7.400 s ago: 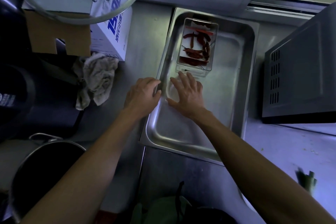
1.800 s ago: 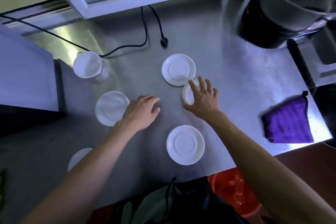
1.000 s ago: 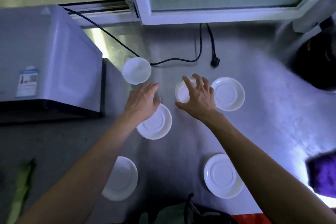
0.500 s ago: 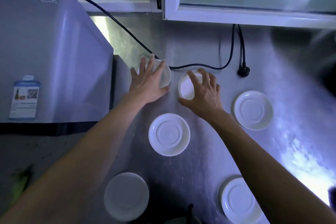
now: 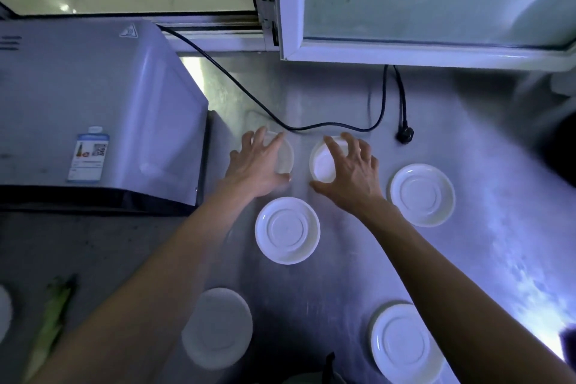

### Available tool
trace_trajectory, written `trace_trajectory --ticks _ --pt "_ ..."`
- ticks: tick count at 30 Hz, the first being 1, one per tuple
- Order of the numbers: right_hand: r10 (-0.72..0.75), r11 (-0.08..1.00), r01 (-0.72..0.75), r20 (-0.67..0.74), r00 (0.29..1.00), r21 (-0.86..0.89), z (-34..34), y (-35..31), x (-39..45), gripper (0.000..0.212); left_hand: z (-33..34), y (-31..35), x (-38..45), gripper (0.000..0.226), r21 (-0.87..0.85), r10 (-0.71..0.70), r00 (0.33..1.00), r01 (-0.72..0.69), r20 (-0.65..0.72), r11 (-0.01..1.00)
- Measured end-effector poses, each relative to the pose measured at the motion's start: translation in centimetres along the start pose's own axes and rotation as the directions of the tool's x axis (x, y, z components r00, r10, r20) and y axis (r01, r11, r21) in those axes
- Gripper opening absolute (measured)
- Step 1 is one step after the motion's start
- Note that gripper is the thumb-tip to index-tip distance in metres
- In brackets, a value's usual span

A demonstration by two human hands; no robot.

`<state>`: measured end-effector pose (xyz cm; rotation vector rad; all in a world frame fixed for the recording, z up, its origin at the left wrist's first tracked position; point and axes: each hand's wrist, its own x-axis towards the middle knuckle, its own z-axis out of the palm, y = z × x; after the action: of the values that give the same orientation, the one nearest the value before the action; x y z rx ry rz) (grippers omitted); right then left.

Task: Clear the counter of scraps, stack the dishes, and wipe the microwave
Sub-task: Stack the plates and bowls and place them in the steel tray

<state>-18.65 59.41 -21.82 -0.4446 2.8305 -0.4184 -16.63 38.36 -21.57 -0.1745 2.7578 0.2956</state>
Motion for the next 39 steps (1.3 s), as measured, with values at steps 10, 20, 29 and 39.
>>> trace_trajectory --ticks 10,20,29,39 --pt "-0.130 0.991 0.130 -0.020 0.991 0.012 -2.6 0.7 -5.8 0.099 -0.8 3.1 -9.3 0.094 0.040 -0.035 0.998 0.038 -0.059 0.999" --pt "-0.263 0.965 0.263 -0.031 0.964 0.013 -1.6 -4.9 -10.1 0.095 -0.2 0.1 -18.6 0.091 -0.032 -0.144 0.981 0.141 -0.134 0.990" --pt "-0.383 0.924 0.382 -0.065 0.921 -0.032 -0.1 -14.7 -15.4 0.096 0.9 -7.8 -27.6 0.093 -0.151 -0.232 0.942 0.199 -0.243 0.968" --pt "-0.522 0.852 0.517 -0.067 0.850 -0.079 3.5 -29.5 -23.8 0.097 1.4 -19.9 -41.6 0.095 -0.242 -0.372 0.883 0.310 -0.285 0.920"
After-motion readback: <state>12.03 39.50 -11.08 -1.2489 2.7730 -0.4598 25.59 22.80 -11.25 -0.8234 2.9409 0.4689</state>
